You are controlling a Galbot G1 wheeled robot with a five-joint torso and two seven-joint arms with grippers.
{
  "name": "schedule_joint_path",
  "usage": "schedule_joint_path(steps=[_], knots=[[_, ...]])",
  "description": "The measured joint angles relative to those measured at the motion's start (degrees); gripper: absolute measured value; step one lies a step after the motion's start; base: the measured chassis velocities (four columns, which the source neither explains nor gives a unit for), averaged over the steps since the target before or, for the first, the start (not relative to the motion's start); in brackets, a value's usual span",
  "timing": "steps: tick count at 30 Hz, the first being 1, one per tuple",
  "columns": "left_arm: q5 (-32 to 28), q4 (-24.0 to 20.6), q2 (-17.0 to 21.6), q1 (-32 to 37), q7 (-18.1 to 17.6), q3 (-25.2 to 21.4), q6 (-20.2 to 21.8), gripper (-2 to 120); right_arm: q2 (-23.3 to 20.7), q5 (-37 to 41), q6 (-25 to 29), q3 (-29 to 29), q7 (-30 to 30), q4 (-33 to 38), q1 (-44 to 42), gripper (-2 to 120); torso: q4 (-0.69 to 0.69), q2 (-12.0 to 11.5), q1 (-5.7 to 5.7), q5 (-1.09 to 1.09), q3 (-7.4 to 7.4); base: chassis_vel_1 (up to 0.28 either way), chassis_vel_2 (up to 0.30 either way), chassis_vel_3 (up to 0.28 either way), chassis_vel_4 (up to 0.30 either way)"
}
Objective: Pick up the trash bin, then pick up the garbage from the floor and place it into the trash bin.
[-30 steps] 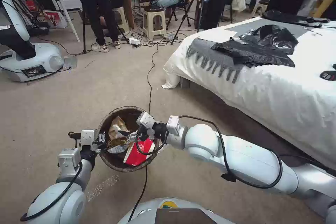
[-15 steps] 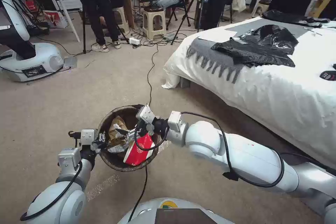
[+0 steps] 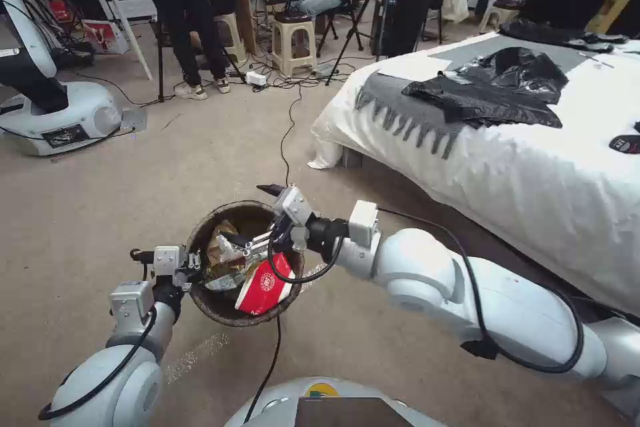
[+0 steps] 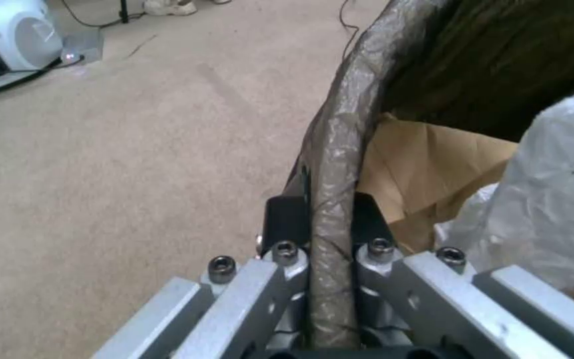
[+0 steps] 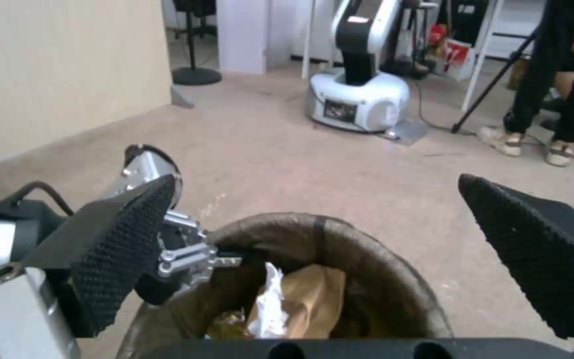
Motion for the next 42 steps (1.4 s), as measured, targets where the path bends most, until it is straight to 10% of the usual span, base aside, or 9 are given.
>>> schedule_joint_path(steps=[20,32,42], knots=[[-0.5,0.1,-0.1,0.0,-0.2,-0.5,-0.2,0,-6.5,-13.1,9.8,14.5,8.8,2.7,-21.5,100,0.01,0.0,0.00,0.00,0.00,0.000,0.000,0.000,0.000],[-0.8,0.0,0.2,0.3,-0.1,-0.9,-0.3,0,-1.2,-23.9,14.0,41.8,6.5,5.2,-52.4,100,-0.02,0.0,0.00,0.00,0.00,0.000,0.000,0.000,0.000],[-0.9,0.0,0.5,0.5,0.1,-0.8,-0.3,0,9.5,-34.8,19.9,51.7,5.0,5.7,-67.0,100,0.00,0.0,0.00,-0.01,0.00,0.000,0.000,0.000,0.000]])
